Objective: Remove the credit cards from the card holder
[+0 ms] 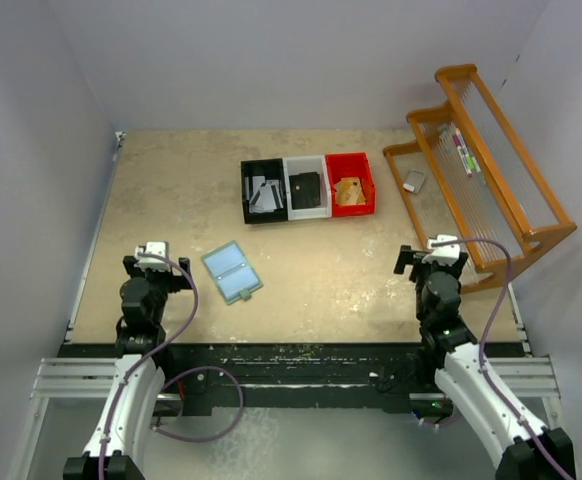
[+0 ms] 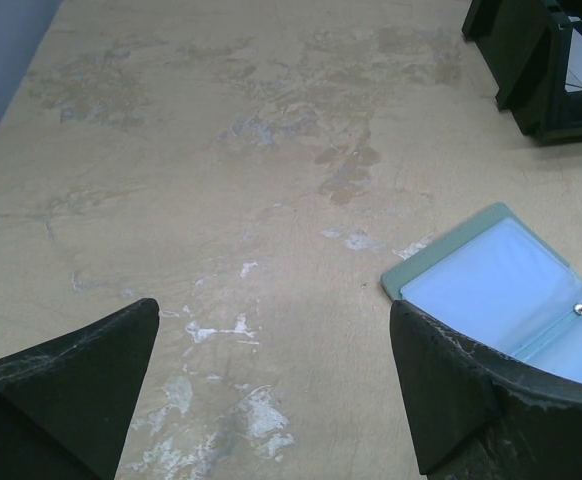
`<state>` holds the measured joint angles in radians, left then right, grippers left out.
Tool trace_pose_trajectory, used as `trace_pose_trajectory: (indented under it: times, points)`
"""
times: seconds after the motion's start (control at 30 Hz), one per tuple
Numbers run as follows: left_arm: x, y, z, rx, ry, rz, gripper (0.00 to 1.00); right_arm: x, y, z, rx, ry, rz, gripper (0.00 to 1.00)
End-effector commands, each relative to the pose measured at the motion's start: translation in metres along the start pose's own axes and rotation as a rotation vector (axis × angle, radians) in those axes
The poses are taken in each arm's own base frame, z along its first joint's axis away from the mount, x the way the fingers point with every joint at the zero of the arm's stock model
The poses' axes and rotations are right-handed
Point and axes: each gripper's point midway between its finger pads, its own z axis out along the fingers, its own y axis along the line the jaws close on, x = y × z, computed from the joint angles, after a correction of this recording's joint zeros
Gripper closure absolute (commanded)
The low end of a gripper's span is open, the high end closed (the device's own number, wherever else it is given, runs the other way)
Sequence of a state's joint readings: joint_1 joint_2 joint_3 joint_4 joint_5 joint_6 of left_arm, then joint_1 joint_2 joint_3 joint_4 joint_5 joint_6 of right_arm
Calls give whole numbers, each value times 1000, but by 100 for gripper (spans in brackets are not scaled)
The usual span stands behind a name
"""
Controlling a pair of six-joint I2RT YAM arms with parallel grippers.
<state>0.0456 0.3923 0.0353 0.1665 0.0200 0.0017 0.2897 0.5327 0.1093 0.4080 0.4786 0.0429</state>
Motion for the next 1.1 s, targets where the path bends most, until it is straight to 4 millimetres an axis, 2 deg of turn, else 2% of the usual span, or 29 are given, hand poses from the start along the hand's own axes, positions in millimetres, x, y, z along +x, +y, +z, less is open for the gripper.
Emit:
trace_pose_trajectory:
  times: [0.0,0.03,0.07,0.17,0.27,0.33,0.43,0.57,0.77,0.93,1.07]
  points:
    - [-13,3,1,-19,-43,-12,1,-26,-19,-13,74,-145,116,0]
    - [-13,4,0,-22,-46,-13,1,-31,-17,-19,39,-196,76,0]
    - [-14,4,0,-25,-49,-15,1,-25,-13,-21,6,-214,60,0]
    - [-14,5,-1,-32,-57,-20,1,-31,0,-26,-80,-252,72,0]
    - [-11,4,3,-23,-32,-16,1,-24,-16,-17,40,-188,113,0]
    - [-12,-5,5,34,-26,5,1,-17,-17,-10,75,-137,114,1]
    - [-12,-15,7,95,-24,34,1,-20,-19,-17,64,-176,125,0]
    - [-12,-15,6,97,-28,35,1,-26,-12,-23,1,-211,105,0]
    - [-12,-15,7,96,-25,35,1,-20,-4,-12,-14,-151,72,1]
    - [-12,-15,7,95,-26,35,1,-24,-11,-19,5,-192,78,0]
    - [-12,-15,7,98,-26,35,1,-23,1,-18,-63,-183,59,0]
